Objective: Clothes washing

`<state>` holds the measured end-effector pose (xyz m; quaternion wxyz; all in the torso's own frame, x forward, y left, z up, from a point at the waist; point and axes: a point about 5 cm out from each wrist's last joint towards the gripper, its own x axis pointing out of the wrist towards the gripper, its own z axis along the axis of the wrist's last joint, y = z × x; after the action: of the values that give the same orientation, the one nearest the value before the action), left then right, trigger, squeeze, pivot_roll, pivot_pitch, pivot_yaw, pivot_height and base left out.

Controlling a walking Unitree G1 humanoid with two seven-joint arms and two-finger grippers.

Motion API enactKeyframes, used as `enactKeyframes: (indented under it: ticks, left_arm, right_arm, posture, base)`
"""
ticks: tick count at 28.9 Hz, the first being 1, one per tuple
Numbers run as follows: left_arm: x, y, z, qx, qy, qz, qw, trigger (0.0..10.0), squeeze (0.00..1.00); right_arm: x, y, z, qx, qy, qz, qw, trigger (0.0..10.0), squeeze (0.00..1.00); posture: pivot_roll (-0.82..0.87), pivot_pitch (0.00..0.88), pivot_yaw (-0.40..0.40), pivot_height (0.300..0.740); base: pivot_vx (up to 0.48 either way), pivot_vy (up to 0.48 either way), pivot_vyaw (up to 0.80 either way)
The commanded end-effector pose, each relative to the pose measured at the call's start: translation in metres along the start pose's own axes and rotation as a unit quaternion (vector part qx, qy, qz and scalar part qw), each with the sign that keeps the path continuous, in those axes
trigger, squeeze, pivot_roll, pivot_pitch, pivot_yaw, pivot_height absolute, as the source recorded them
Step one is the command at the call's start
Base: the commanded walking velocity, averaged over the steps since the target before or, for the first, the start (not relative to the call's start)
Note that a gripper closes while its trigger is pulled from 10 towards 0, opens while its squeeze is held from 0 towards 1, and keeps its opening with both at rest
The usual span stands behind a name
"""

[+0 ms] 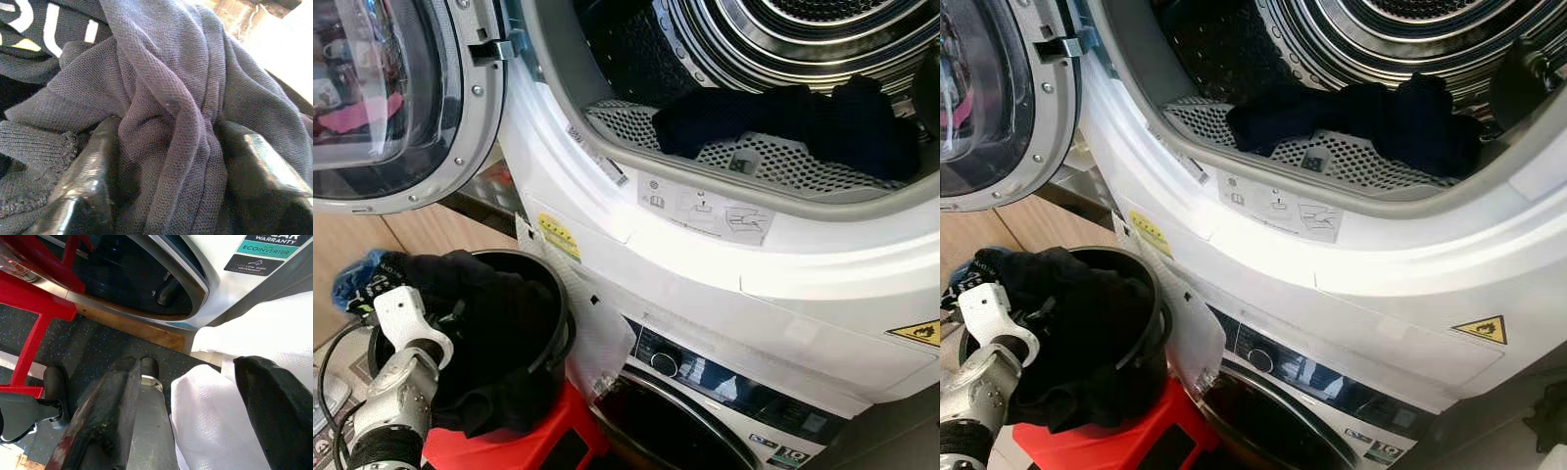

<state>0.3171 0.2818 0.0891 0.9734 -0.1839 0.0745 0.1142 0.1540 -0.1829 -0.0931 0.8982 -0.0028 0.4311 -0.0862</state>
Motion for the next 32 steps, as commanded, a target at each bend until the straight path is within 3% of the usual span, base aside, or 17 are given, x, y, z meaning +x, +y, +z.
enactKeyframes:
  ticks: [1, 11, 27, 32]
  left_arm:
    - [-0.001, -0.01, -0.011, -0.004, 0.019, -0.027, 0.999, 0.0, 0.0]
    - [-0.006, -0.019, -0.014, 0.004, 0.008, -0.061, 0.998, 0.0, 0.0]
    - [-0.006, -0.03, -0.003, 0.005, -0.02, -0.086, 0.996, 0.0, 0.0]
    - [-0.012, -0.049, 0.0, 0.034, -0.035, -0.157, 0.986, 0.0, 0.0]
  right_arm:
    - [-0.002, 0.0, -0.006, 0.004, 0.007, -0.002, 1.0, 10.0, 0.0]
    - [-0.003, 0.002, -0.008, 0.005, 0.011, -0.002, 1.0, 10.0, 0.0]
    - [-0.002, 0.003, -0.006, 0.005, 0.01, -0.001, 1.0, 10.0, 0.0]
    - [-0.002, 0.003, -0.006, 0.009, 0.01, -0.004, 1.0, 10.0, 0.0]
  posture:
    - [0.07, 0.135, 0.024, 0.74]
    - [0.08, 0.057, 0.029, 0.74]
    - [0.08, 0.09, 0.03, 0.74]
    - [0.09, 0.107, 0.028, 0.74]
  base:
    - [0.0, 0.0, 0.0]
    - [0.0, 0.0, 0.0]
    - [0.0, 0.0, 0.0]
    - [0.0, 0.0, 0.0]
